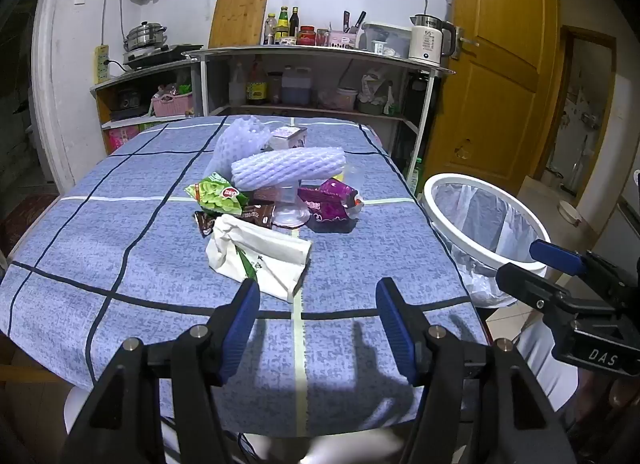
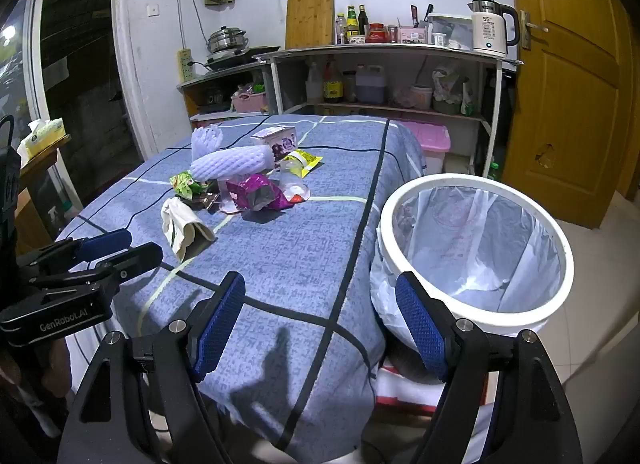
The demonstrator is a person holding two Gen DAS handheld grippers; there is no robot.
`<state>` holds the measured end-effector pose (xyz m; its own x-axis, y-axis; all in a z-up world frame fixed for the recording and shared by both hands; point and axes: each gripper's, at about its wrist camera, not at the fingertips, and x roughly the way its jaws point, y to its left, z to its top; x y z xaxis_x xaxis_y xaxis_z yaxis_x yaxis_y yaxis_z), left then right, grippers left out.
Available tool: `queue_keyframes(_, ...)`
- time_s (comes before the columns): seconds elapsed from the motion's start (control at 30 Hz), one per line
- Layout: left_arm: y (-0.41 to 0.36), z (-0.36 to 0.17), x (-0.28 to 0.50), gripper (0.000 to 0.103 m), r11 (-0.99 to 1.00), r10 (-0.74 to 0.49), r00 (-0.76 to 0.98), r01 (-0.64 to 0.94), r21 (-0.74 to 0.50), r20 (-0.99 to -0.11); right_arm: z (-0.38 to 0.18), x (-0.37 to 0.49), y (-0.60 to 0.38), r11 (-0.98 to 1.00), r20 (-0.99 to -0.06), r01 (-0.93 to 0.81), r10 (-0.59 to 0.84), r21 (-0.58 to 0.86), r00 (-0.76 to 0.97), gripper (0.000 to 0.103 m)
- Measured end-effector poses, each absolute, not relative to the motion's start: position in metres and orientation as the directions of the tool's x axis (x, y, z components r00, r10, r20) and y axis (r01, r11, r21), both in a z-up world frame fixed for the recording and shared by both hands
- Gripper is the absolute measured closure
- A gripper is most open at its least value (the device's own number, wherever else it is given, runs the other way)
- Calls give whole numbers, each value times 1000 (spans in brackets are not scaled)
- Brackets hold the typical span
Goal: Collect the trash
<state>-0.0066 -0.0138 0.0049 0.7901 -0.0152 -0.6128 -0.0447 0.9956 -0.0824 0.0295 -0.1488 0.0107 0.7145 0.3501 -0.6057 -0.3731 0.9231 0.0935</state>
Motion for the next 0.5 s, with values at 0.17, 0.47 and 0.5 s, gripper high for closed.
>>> queue_keyframes(0.17, -14, 5, -7, 41, 995, -16, 790, -45, -85, -613, 10, 29, -149, 923, -606, -373, 351, 95, 714, 25)
queue_keyframes(0.47, -14, 5, -7, 41, 995, -17, 790, -45, -85, -613, 10, 29, -149, 923, -607, -373, 351, 95, 713, 25)
queue_keyframes(0.5, -14, 5, -7, 41, 995, -16, 790, -45, -85, -613, 10, 29, -149, 923, -607, -373, 350, 94, 713, 25)
